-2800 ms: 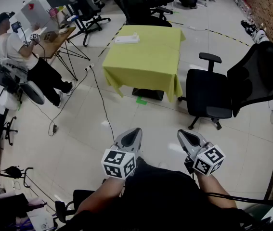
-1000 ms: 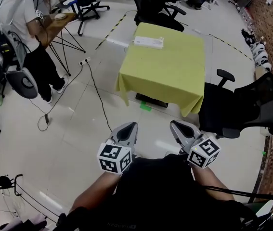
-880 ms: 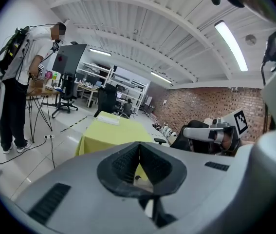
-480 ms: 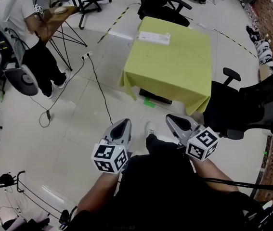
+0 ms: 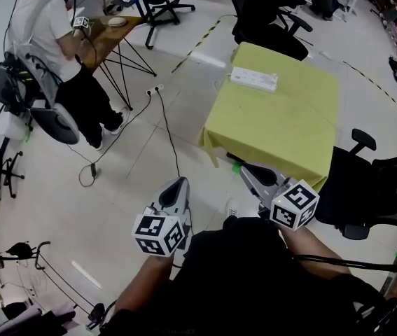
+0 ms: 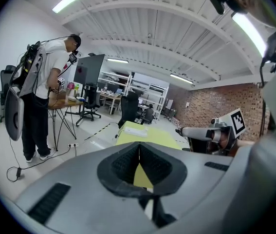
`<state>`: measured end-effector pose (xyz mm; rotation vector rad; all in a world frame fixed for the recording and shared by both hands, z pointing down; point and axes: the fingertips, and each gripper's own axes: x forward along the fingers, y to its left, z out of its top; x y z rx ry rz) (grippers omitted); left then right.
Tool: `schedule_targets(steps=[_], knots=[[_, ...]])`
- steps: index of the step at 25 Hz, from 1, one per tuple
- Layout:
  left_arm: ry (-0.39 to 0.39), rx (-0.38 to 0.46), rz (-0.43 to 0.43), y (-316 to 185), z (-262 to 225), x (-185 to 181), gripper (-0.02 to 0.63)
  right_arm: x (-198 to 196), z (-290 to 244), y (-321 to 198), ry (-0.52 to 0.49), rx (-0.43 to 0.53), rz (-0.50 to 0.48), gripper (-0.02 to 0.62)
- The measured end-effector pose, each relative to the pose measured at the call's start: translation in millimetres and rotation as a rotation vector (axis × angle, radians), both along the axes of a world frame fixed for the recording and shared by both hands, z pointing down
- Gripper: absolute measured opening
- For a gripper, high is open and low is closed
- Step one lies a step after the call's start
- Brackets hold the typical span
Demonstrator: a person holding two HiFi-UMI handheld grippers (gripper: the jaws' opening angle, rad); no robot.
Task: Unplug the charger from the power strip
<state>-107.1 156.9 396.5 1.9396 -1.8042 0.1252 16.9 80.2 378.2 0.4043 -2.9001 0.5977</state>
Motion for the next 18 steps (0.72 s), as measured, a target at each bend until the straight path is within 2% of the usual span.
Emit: schedule_targets(steps=[7, 12, 18], knots=[[-0.028, -0.006, 0.0, -77.2, -8.6, 3.9, 0.008, 10.1, 1.4, -80.0, -0.024, -0.015, 0.016, 0.002], [-0.043, -0.033, 0.005, -117.8, -0.4, 6.9, 0.008, 21.1, 27.3, -120.6, -0.032, -0.062, 0.051, 0.002], [-0.062, -0.095, 0.071, -153.0, 10.3, 16.5, 0.008, 41.2, 43.5, -149.2, -0.049, -0.117, 0.125, 0.002]])
